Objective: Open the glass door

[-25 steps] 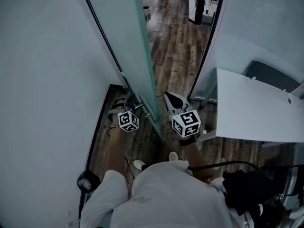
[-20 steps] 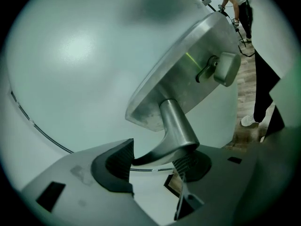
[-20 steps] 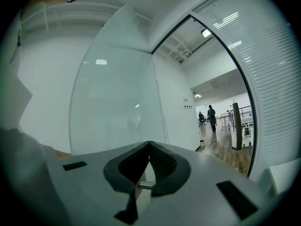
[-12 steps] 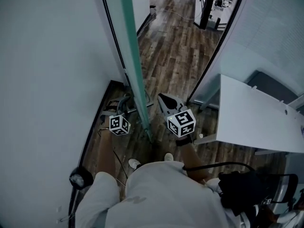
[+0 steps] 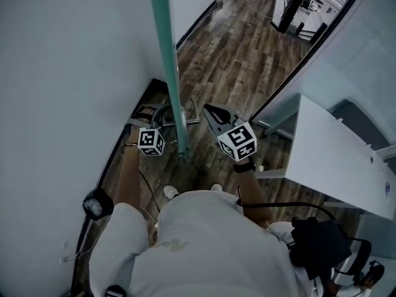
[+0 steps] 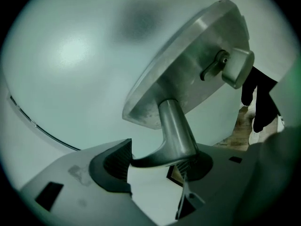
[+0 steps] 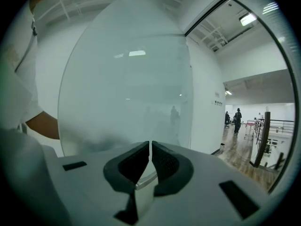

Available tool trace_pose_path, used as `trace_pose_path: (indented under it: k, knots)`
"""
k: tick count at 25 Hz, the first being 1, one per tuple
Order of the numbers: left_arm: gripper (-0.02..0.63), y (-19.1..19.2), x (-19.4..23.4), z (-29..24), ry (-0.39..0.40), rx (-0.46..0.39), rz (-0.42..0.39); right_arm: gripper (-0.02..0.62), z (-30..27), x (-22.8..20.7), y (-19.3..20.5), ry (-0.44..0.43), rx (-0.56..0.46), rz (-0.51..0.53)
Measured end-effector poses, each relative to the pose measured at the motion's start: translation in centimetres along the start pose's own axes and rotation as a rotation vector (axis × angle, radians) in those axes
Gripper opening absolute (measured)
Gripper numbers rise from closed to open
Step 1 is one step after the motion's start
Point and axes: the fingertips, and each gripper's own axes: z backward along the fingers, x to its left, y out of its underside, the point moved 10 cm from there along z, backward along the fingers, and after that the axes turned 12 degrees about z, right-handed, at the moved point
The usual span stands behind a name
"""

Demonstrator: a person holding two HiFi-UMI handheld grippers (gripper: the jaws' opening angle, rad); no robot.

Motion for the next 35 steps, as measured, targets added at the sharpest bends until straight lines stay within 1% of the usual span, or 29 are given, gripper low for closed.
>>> trace_pose_path:
  k: [2, 3, 6, 7, 8, 10, 12, 13, 16, 19, 21, 23, 26, 28, 31, 35]
  knots:
    - [0.242, 0.9, 0.1, 0.5, 0.005, 0.010, 0.000, 0.003, -1.4, 0.8, -0.3, -0.054, 0.023, 0.035]
    - [0.247, 1.3, 0.1, 0.7, 0.009, 0.001, 0.035, 0.003, -2.1, 1.2, -0.5, -0.084, 0.039, 0.054]
    - [0.291, 2.7, 0.4, 1.4, 0.009, -0.090, 0.241, 0.008, -4.5, 2.8, -0.7, -0.181, 0.112, 0.109]
    - [0.293, 3.3, 0.5, 1.7, 0.004, -0.114, 0.275, 0.014, -5.3, 3.4, -0.7, -0.219, 0.144, 0.119]
    - [0.293, 3.9, 0.6, 2.0, 0.003, -0.122, 0.280, 0.025, -6.1, 4.0, -0.7, -0.260, 0.176, 0.125]
    - [0.293, 4.7, 1.0, 2.6, 0.019, -0.105, 0.245, 0.076, -7.7, 5.2, -0.7, -0.331, 0.227, 0.140]
    - [0.293, 5.5, 1.4, 3.1, 0.035, -0.081, 0.214, 0.106, -9.1, 6.2, -0.7, -0.373, 0.265, 0.173]
    - [0.293, 5.9, 1.6, 3.4, 0.036, -0.074, 0.215, 0.117, -9.8, 6.7, -0.7, -0.386, 0.283, 0.199]
    - [0.293, 7.6, 2.1, 4.9, 0.016, -0.065, 0.274, 0.132, -12.1, 8.2, -0.5, -0.420, 0.341, 0.287]
    - [0.293, 10.1, 1.8, 7.1, -0.017, -0.046, 0.375, 0.132, -13.7, 10.2, -0.1, -0.460, 0.408, 0.341]
    - [0.292, 11.9, 1.5, 8.0, -0.054, -0.027, 0.449, 0.130, -14.4, 10.6, -0.4, -0.456, 0.414, 0.370]
    - [0.291, 13.9, 1.1, 9.2, -0.107, -0.026, 0.553, 0.130, -15.1, 10.9, -0.7, -0.466, 0.413, 0.370]
    - [0.291, 16.8, 0.8, 11.8, -0.206, -0.062, 0.743, 0.130, -16.5, 11.9, -1.6, -0.486, 0.416, 0.356]
    - [0.291, 18.4, 0.8, 13.6, -0.270, -0.087, 0.844, 0.130, -17.6, 12.8, -2.1, -0.485, 0.414, 0.350]
    - [0.291, 20.2, 1.1, 15.9, -0.366, -0.119, 0.962, 0.129, -19.0, 14.0, -2.9, -0.492, 0.404, 0.354]
    - [0.290, 22.5, 1.2, 17.7, -0.469, -0.149, 1.076, 0.130, -20.9, 15.1, -3.4, -0.500, 0.369, 0.337]
